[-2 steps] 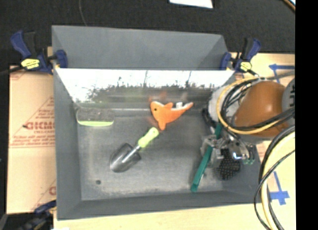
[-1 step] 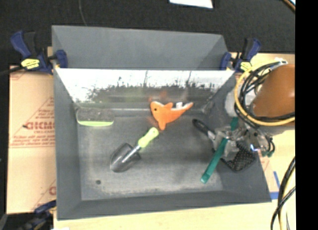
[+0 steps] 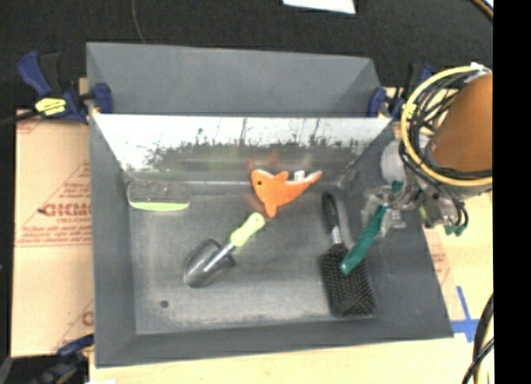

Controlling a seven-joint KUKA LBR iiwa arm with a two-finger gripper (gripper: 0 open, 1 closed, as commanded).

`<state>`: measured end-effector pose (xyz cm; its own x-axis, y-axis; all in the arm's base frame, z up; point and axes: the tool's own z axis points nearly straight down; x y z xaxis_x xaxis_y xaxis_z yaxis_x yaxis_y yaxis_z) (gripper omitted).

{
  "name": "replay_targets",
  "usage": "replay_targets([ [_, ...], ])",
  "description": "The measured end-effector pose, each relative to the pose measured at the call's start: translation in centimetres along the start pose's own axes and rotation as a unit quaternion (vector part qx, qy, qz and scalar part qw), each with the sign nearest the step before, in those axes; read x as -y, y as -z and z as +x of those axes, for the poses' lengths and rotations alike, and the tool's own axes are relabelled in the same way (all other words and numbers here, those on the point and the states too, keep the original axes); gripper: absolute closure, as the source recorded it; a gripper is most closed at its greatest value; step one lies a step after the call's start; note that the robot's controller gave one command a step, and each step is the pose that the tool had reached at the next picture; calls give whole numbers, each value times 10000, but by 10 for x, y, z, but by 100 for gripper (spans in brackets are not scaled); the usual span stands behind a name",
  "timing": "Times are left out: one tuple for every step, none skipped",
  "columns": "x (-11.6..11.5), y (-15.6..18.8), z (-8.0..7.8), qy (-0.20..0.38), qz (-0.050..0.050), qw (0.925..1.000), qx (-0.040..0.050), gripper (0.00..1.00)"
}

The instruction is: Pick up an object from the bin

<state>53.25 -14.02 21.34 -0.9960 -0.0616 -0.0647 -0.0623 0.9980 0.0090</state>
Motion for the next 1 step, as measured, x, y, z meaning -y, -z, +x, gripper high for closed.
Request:
replay_targets([
  [-1,-7,14,84,34,10000,-2,100],
])
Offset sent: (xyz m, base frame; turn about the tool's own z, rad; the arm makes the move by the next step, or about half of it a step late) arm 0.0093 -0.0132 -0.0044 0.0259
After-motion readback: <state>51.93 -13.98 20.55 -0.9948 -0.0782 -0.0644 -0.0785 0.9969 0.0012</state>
